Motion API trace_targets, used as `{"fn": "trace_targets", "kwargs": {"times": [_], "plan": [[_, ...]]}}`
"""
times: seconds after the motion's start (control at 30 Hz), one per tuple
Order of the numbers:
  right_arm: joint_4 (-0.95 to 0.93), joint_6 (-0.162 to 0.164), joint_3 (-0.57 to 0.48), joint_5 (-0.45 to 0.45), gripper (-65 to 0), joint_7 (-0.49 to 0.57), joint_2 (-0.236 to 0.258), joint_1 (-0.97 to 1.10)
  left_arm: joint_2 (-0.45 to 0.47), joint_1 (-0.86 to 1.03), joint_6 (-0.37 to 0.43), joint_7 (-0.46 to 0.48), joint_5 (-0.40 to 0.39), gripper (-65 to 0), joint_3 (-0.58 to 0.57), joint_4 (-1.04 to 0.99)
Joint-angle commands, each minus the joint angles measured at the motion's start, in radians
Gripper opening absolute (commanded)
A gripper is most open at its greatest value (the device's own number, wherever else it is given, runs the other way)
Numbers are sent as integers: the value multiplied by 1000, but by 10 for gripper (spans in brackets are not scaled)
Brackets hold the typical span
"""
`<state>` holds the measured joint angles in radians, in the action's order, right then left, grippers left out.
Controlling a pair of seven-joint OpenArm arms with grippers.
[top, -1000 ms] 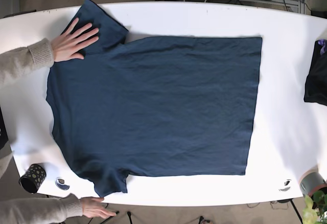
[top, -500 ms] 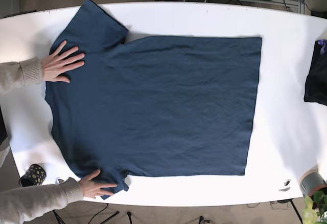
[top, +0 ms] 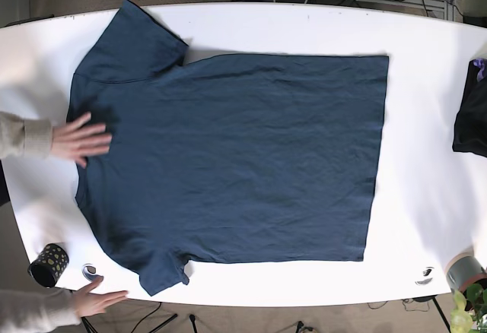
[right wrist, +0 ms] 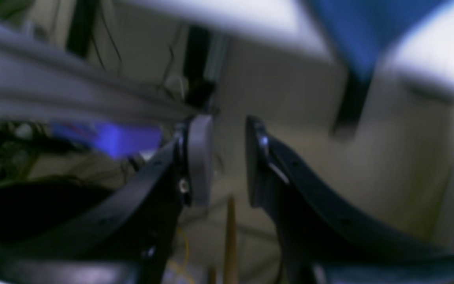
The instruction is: Fold the T-shirt properly
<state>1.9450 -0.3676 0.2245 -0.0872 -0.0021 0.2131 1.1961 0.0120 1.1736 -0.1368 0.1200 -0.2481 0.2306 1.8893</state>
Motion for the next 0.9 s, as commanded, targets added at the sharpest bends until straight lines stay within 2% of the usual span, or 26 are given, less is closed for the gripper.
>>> {"fn": "trace_targets", "kwargs": {"times": [0.0, 0.27, 0.4, 0.47, 0.53, 0.63, 0.7, 0.77, 0.87], "plan": [[38, -6, 11, -41, -520, 14, 6, 15, 3, 18, -5, 14, -20, -206, 0, 52], [43, -6, 40, -199, -512, 14, 19, -112, 9, -111, -7, 14, -90, -203, 11, 66], [41, -6, 42, -262, -510, 12, 47, -169, 35, -159, -7, 13, -121, -203, 3, 66], [40, -6, 42, -306, -501, 12, 58, -196, 44, -182, -7, -24, -148, -203, 3, 66], [38, -6, 42, -342, -463, -6, 59, -221, 49, -215, -7, -75, -179, -203, 8, 66], [41, -6, 46, -409, -361, -94, 59, -270, 49, -274, -7, -147, -214, -203, 20, 65], [41, -9, 88, -474, -311, -149, 59, -299, 47, -298, -7, -181, -221, -203, 40, 65], [38, -38, 129, -533, -298, -200, 53, -319, 44, -306, -7, -196, -221, -203, 45, 63], [35, -112, 209, -644, -298, -319, 50, -373, 47, -329, -7, -205, -221, -203, 45, 62]]}}
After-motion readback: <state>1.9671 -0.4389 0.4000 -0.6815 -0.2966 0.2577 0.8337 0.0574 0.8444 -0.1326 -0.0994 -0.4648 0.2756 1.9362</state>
